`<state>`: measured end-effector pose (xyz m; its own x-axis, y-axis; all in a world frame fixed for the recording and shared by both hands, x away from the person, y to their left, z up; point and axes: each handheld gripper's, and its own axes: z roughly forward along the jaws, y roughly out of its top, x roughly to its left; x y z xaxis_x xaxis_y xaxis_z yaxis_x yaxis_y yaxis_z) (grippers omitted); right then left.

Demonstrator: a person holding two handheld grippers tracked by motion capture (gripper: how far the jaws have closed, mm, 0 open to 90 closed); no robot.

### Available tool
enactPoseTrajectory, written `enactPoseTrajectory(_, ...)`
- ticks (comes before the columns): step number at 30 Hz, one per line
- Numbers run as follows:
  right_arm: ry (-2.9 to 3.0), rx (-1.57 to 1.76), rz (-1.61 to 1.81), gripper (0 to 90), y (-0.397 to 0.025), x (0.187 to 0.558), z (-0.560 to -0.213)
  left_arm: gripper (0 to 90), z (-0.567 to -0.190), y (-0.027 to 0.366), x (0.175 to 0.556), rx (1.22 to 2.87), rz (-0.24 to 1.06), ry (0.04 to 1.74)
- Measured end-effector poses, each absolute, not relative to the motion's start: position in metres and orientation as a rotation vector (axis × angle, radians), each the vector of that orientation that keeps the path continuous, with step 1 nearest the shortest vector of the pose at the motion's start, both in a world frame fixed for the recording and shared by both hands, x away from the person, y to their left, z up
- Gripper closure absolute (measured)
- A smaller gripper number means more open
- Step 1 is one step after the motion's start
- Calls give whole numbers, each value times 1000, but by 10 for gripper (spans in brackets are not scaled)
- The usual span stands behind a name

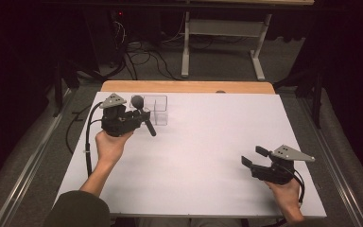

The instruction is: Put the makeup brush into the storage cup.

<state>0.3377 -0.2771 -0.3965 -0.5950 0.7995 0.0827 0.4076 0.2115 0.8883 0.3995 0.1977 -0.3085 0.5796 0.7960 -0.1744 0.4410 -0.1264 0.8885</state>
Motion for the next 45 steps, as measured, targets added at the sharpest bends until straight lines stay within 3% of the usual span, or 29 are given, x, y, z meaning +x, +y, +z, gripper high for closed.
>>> enactPoseTrajectory(45, 2110, 1126, 1342, 286, -277, 338, -398, 699, -283, 188, 446, 1779, 474, 1080)
